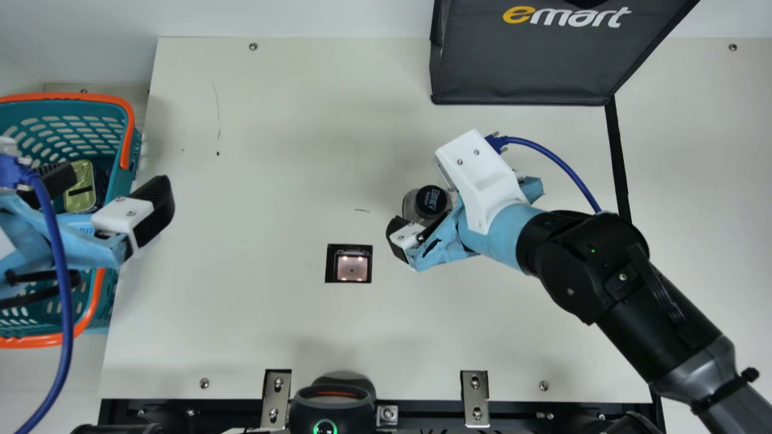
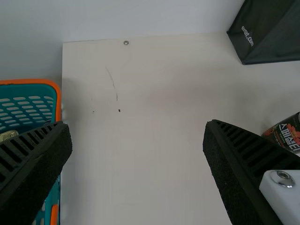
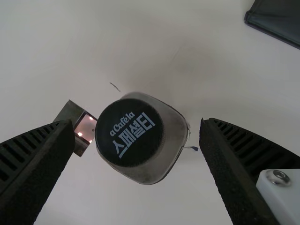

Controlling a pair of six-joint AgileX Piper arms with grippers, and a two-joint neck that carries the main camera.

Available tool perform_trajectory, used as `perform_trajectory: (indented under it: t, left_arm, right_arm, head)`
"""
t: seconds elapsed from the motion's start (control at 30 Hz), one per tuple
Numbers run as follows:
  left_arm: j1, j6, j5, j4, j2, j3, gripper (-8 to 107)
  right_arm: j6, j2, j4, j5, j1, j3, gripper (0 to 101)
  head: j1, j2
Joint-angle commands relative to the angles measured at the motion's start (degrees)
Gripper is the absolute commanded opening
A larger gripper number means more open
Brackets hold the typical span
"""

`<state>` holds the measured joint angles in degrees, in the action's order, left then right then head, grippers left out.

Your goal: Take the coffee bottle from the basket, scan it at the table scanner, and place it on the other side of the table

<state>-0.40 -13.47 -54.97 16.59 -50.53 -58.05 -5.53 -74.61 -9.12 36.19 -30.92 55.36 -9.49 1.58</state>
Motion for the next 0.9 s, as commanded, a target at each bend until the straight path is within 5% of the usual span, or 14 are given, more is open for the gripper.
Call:
perform_trajectory:
  t: [0.0,0.37,0.87]
  left_arm:
    - [0.00,0.00,0.00,0.00,0.00,0.00,90]
    - [0.00,0.00,0.00,0.00,0.00,0.00,90]
    - [0.00,0.00,0.00,0.00,0.00,0.00,90]
  right_arm:
    - [1.22,-0.08,1.23,-1.01,-0.38,-0.19,75]
    - [6.65,0.13,7.16,-2.34,-2.88,0.19,2]
    - [10.27,0.31,11.62,5.31,-5.20,9.90,0]
  head:
    - [1.57,0.00]
    - [1.57,0.00]
    - [1.57,0.00]
